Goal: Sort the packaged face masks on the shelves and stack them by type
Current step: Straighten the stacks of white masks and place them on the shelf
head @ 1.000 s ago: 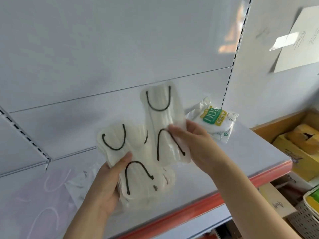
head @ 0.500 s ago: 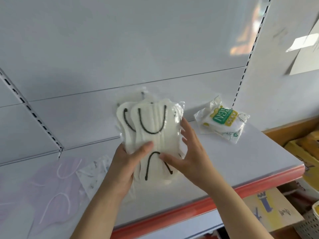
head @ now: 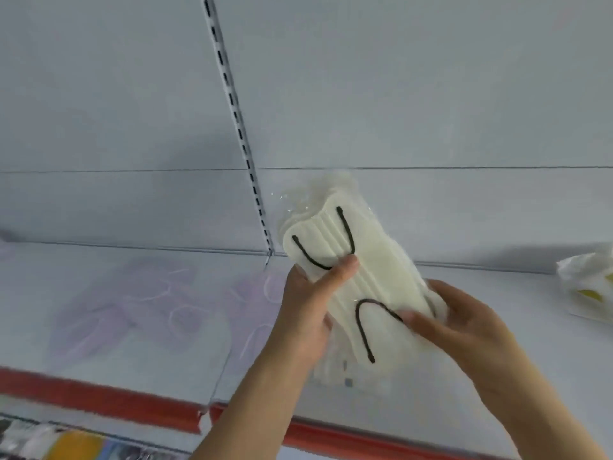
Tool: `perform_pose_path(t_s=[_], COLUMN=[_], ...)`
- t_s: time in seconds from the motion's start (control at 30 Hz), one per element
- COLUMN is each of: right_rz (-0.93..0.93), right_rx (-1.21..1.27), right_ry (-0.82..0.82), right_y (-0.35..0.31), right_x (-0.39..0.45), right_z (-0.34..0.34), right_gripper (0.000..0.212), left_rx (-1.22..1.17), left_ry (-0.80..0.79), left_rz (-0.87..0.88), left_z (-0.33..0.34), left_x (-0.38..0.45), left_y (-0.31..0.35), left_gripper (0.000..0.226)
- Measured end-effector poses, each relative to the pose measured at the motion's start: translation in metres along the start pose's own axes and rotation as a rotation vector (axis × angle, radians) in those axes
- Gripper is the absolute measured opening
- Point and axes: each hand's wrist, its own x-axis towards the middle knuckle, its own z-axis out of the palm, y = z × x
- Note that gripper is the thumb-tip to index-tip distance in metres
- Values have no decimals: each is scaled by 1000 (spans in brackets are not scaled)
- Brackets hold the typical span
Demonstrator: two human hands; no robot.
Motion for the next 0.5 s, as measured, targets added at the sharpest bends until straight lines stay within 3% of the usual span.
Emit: perform_pose_path(t_s=[0.1,0.13,0.23,0.27,0.37,0.5], right_rz=[26,45,61,65,107,58], right_rx=[288,313,434,447,403,191], right_ry=[-68,-120,-283,-338,-456,-521], right_y=[-17,-24,-41,-46,-56,-74], right_x=[20,27,40,44,52,55], right_z=[54,82,173,203,283,393], right_gripper=[98,97,35,26,19,50], left_rx=[-85,-55,-133,-172,-207,-123], left_ry=[182,245,352,388,484,703], left_rz=[45,61,70,78,151,263], left_z=[-45,-61,-117,-140,-223,-345], left_x=[-5,-10,-30,-37,-63,-100], left_y=[21,28,53,62,100,158], left_gripper=[55,56,57,52,44,38])
